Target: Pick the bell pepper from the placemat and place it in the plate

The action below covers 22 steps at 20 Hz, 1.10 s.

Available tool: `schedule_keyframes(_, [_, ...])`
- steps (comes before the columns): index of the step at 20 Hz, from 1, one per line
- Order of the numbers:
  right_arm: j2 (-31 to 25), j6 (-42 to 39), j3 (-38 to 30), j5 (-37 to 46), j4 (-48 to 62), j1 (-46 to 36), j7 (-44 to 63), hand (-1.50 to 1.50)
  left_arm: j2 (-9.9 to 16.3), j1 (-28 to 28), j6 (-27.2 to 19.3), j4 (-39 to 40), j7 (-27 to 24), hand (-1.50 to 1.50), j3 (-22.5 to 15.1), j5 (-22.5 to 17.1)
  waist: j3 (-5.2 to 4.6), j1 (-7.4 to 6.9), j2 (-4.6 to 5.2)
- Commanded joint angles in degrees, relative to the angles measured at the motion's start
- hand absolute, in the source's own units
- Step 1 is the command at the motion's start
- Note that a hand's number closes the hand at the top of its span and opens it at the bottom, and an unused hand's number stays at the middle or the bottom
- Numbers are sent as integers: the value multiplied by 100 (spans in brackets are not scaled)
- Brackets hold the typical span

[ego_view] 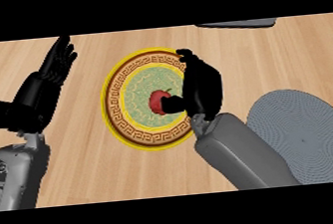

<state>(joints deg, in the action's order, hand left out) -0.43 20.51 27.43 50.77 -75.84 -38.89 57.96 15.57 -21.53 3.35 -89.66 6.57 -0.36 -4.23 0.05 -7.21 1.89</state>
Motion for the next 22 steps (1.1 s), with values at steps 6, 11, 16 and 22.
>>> schedule_keyframes(6, [41,2625,-155,-696,1443,-1179,-204,-150,-58,-156,-43,30,63,0,-25,50,2,-9,-34])
schedule_keyframes(11, [42,3613,-55,-1369,1326,-1233,-448,-150,-15,211,-106,-20,11,0,60,111,0,265,-131])
schedule_keyframes(16, [41,4274,250,-1514,1235,-865,-545,-150,289,457,160,79,-135,0,464,-122,-6,537,-176])
schedule_keyframes(22, [-203,4244,175,-1655,-17,581,-1511,-150,292,597,79,76,-258,0,593,-16,-2,759,-197])
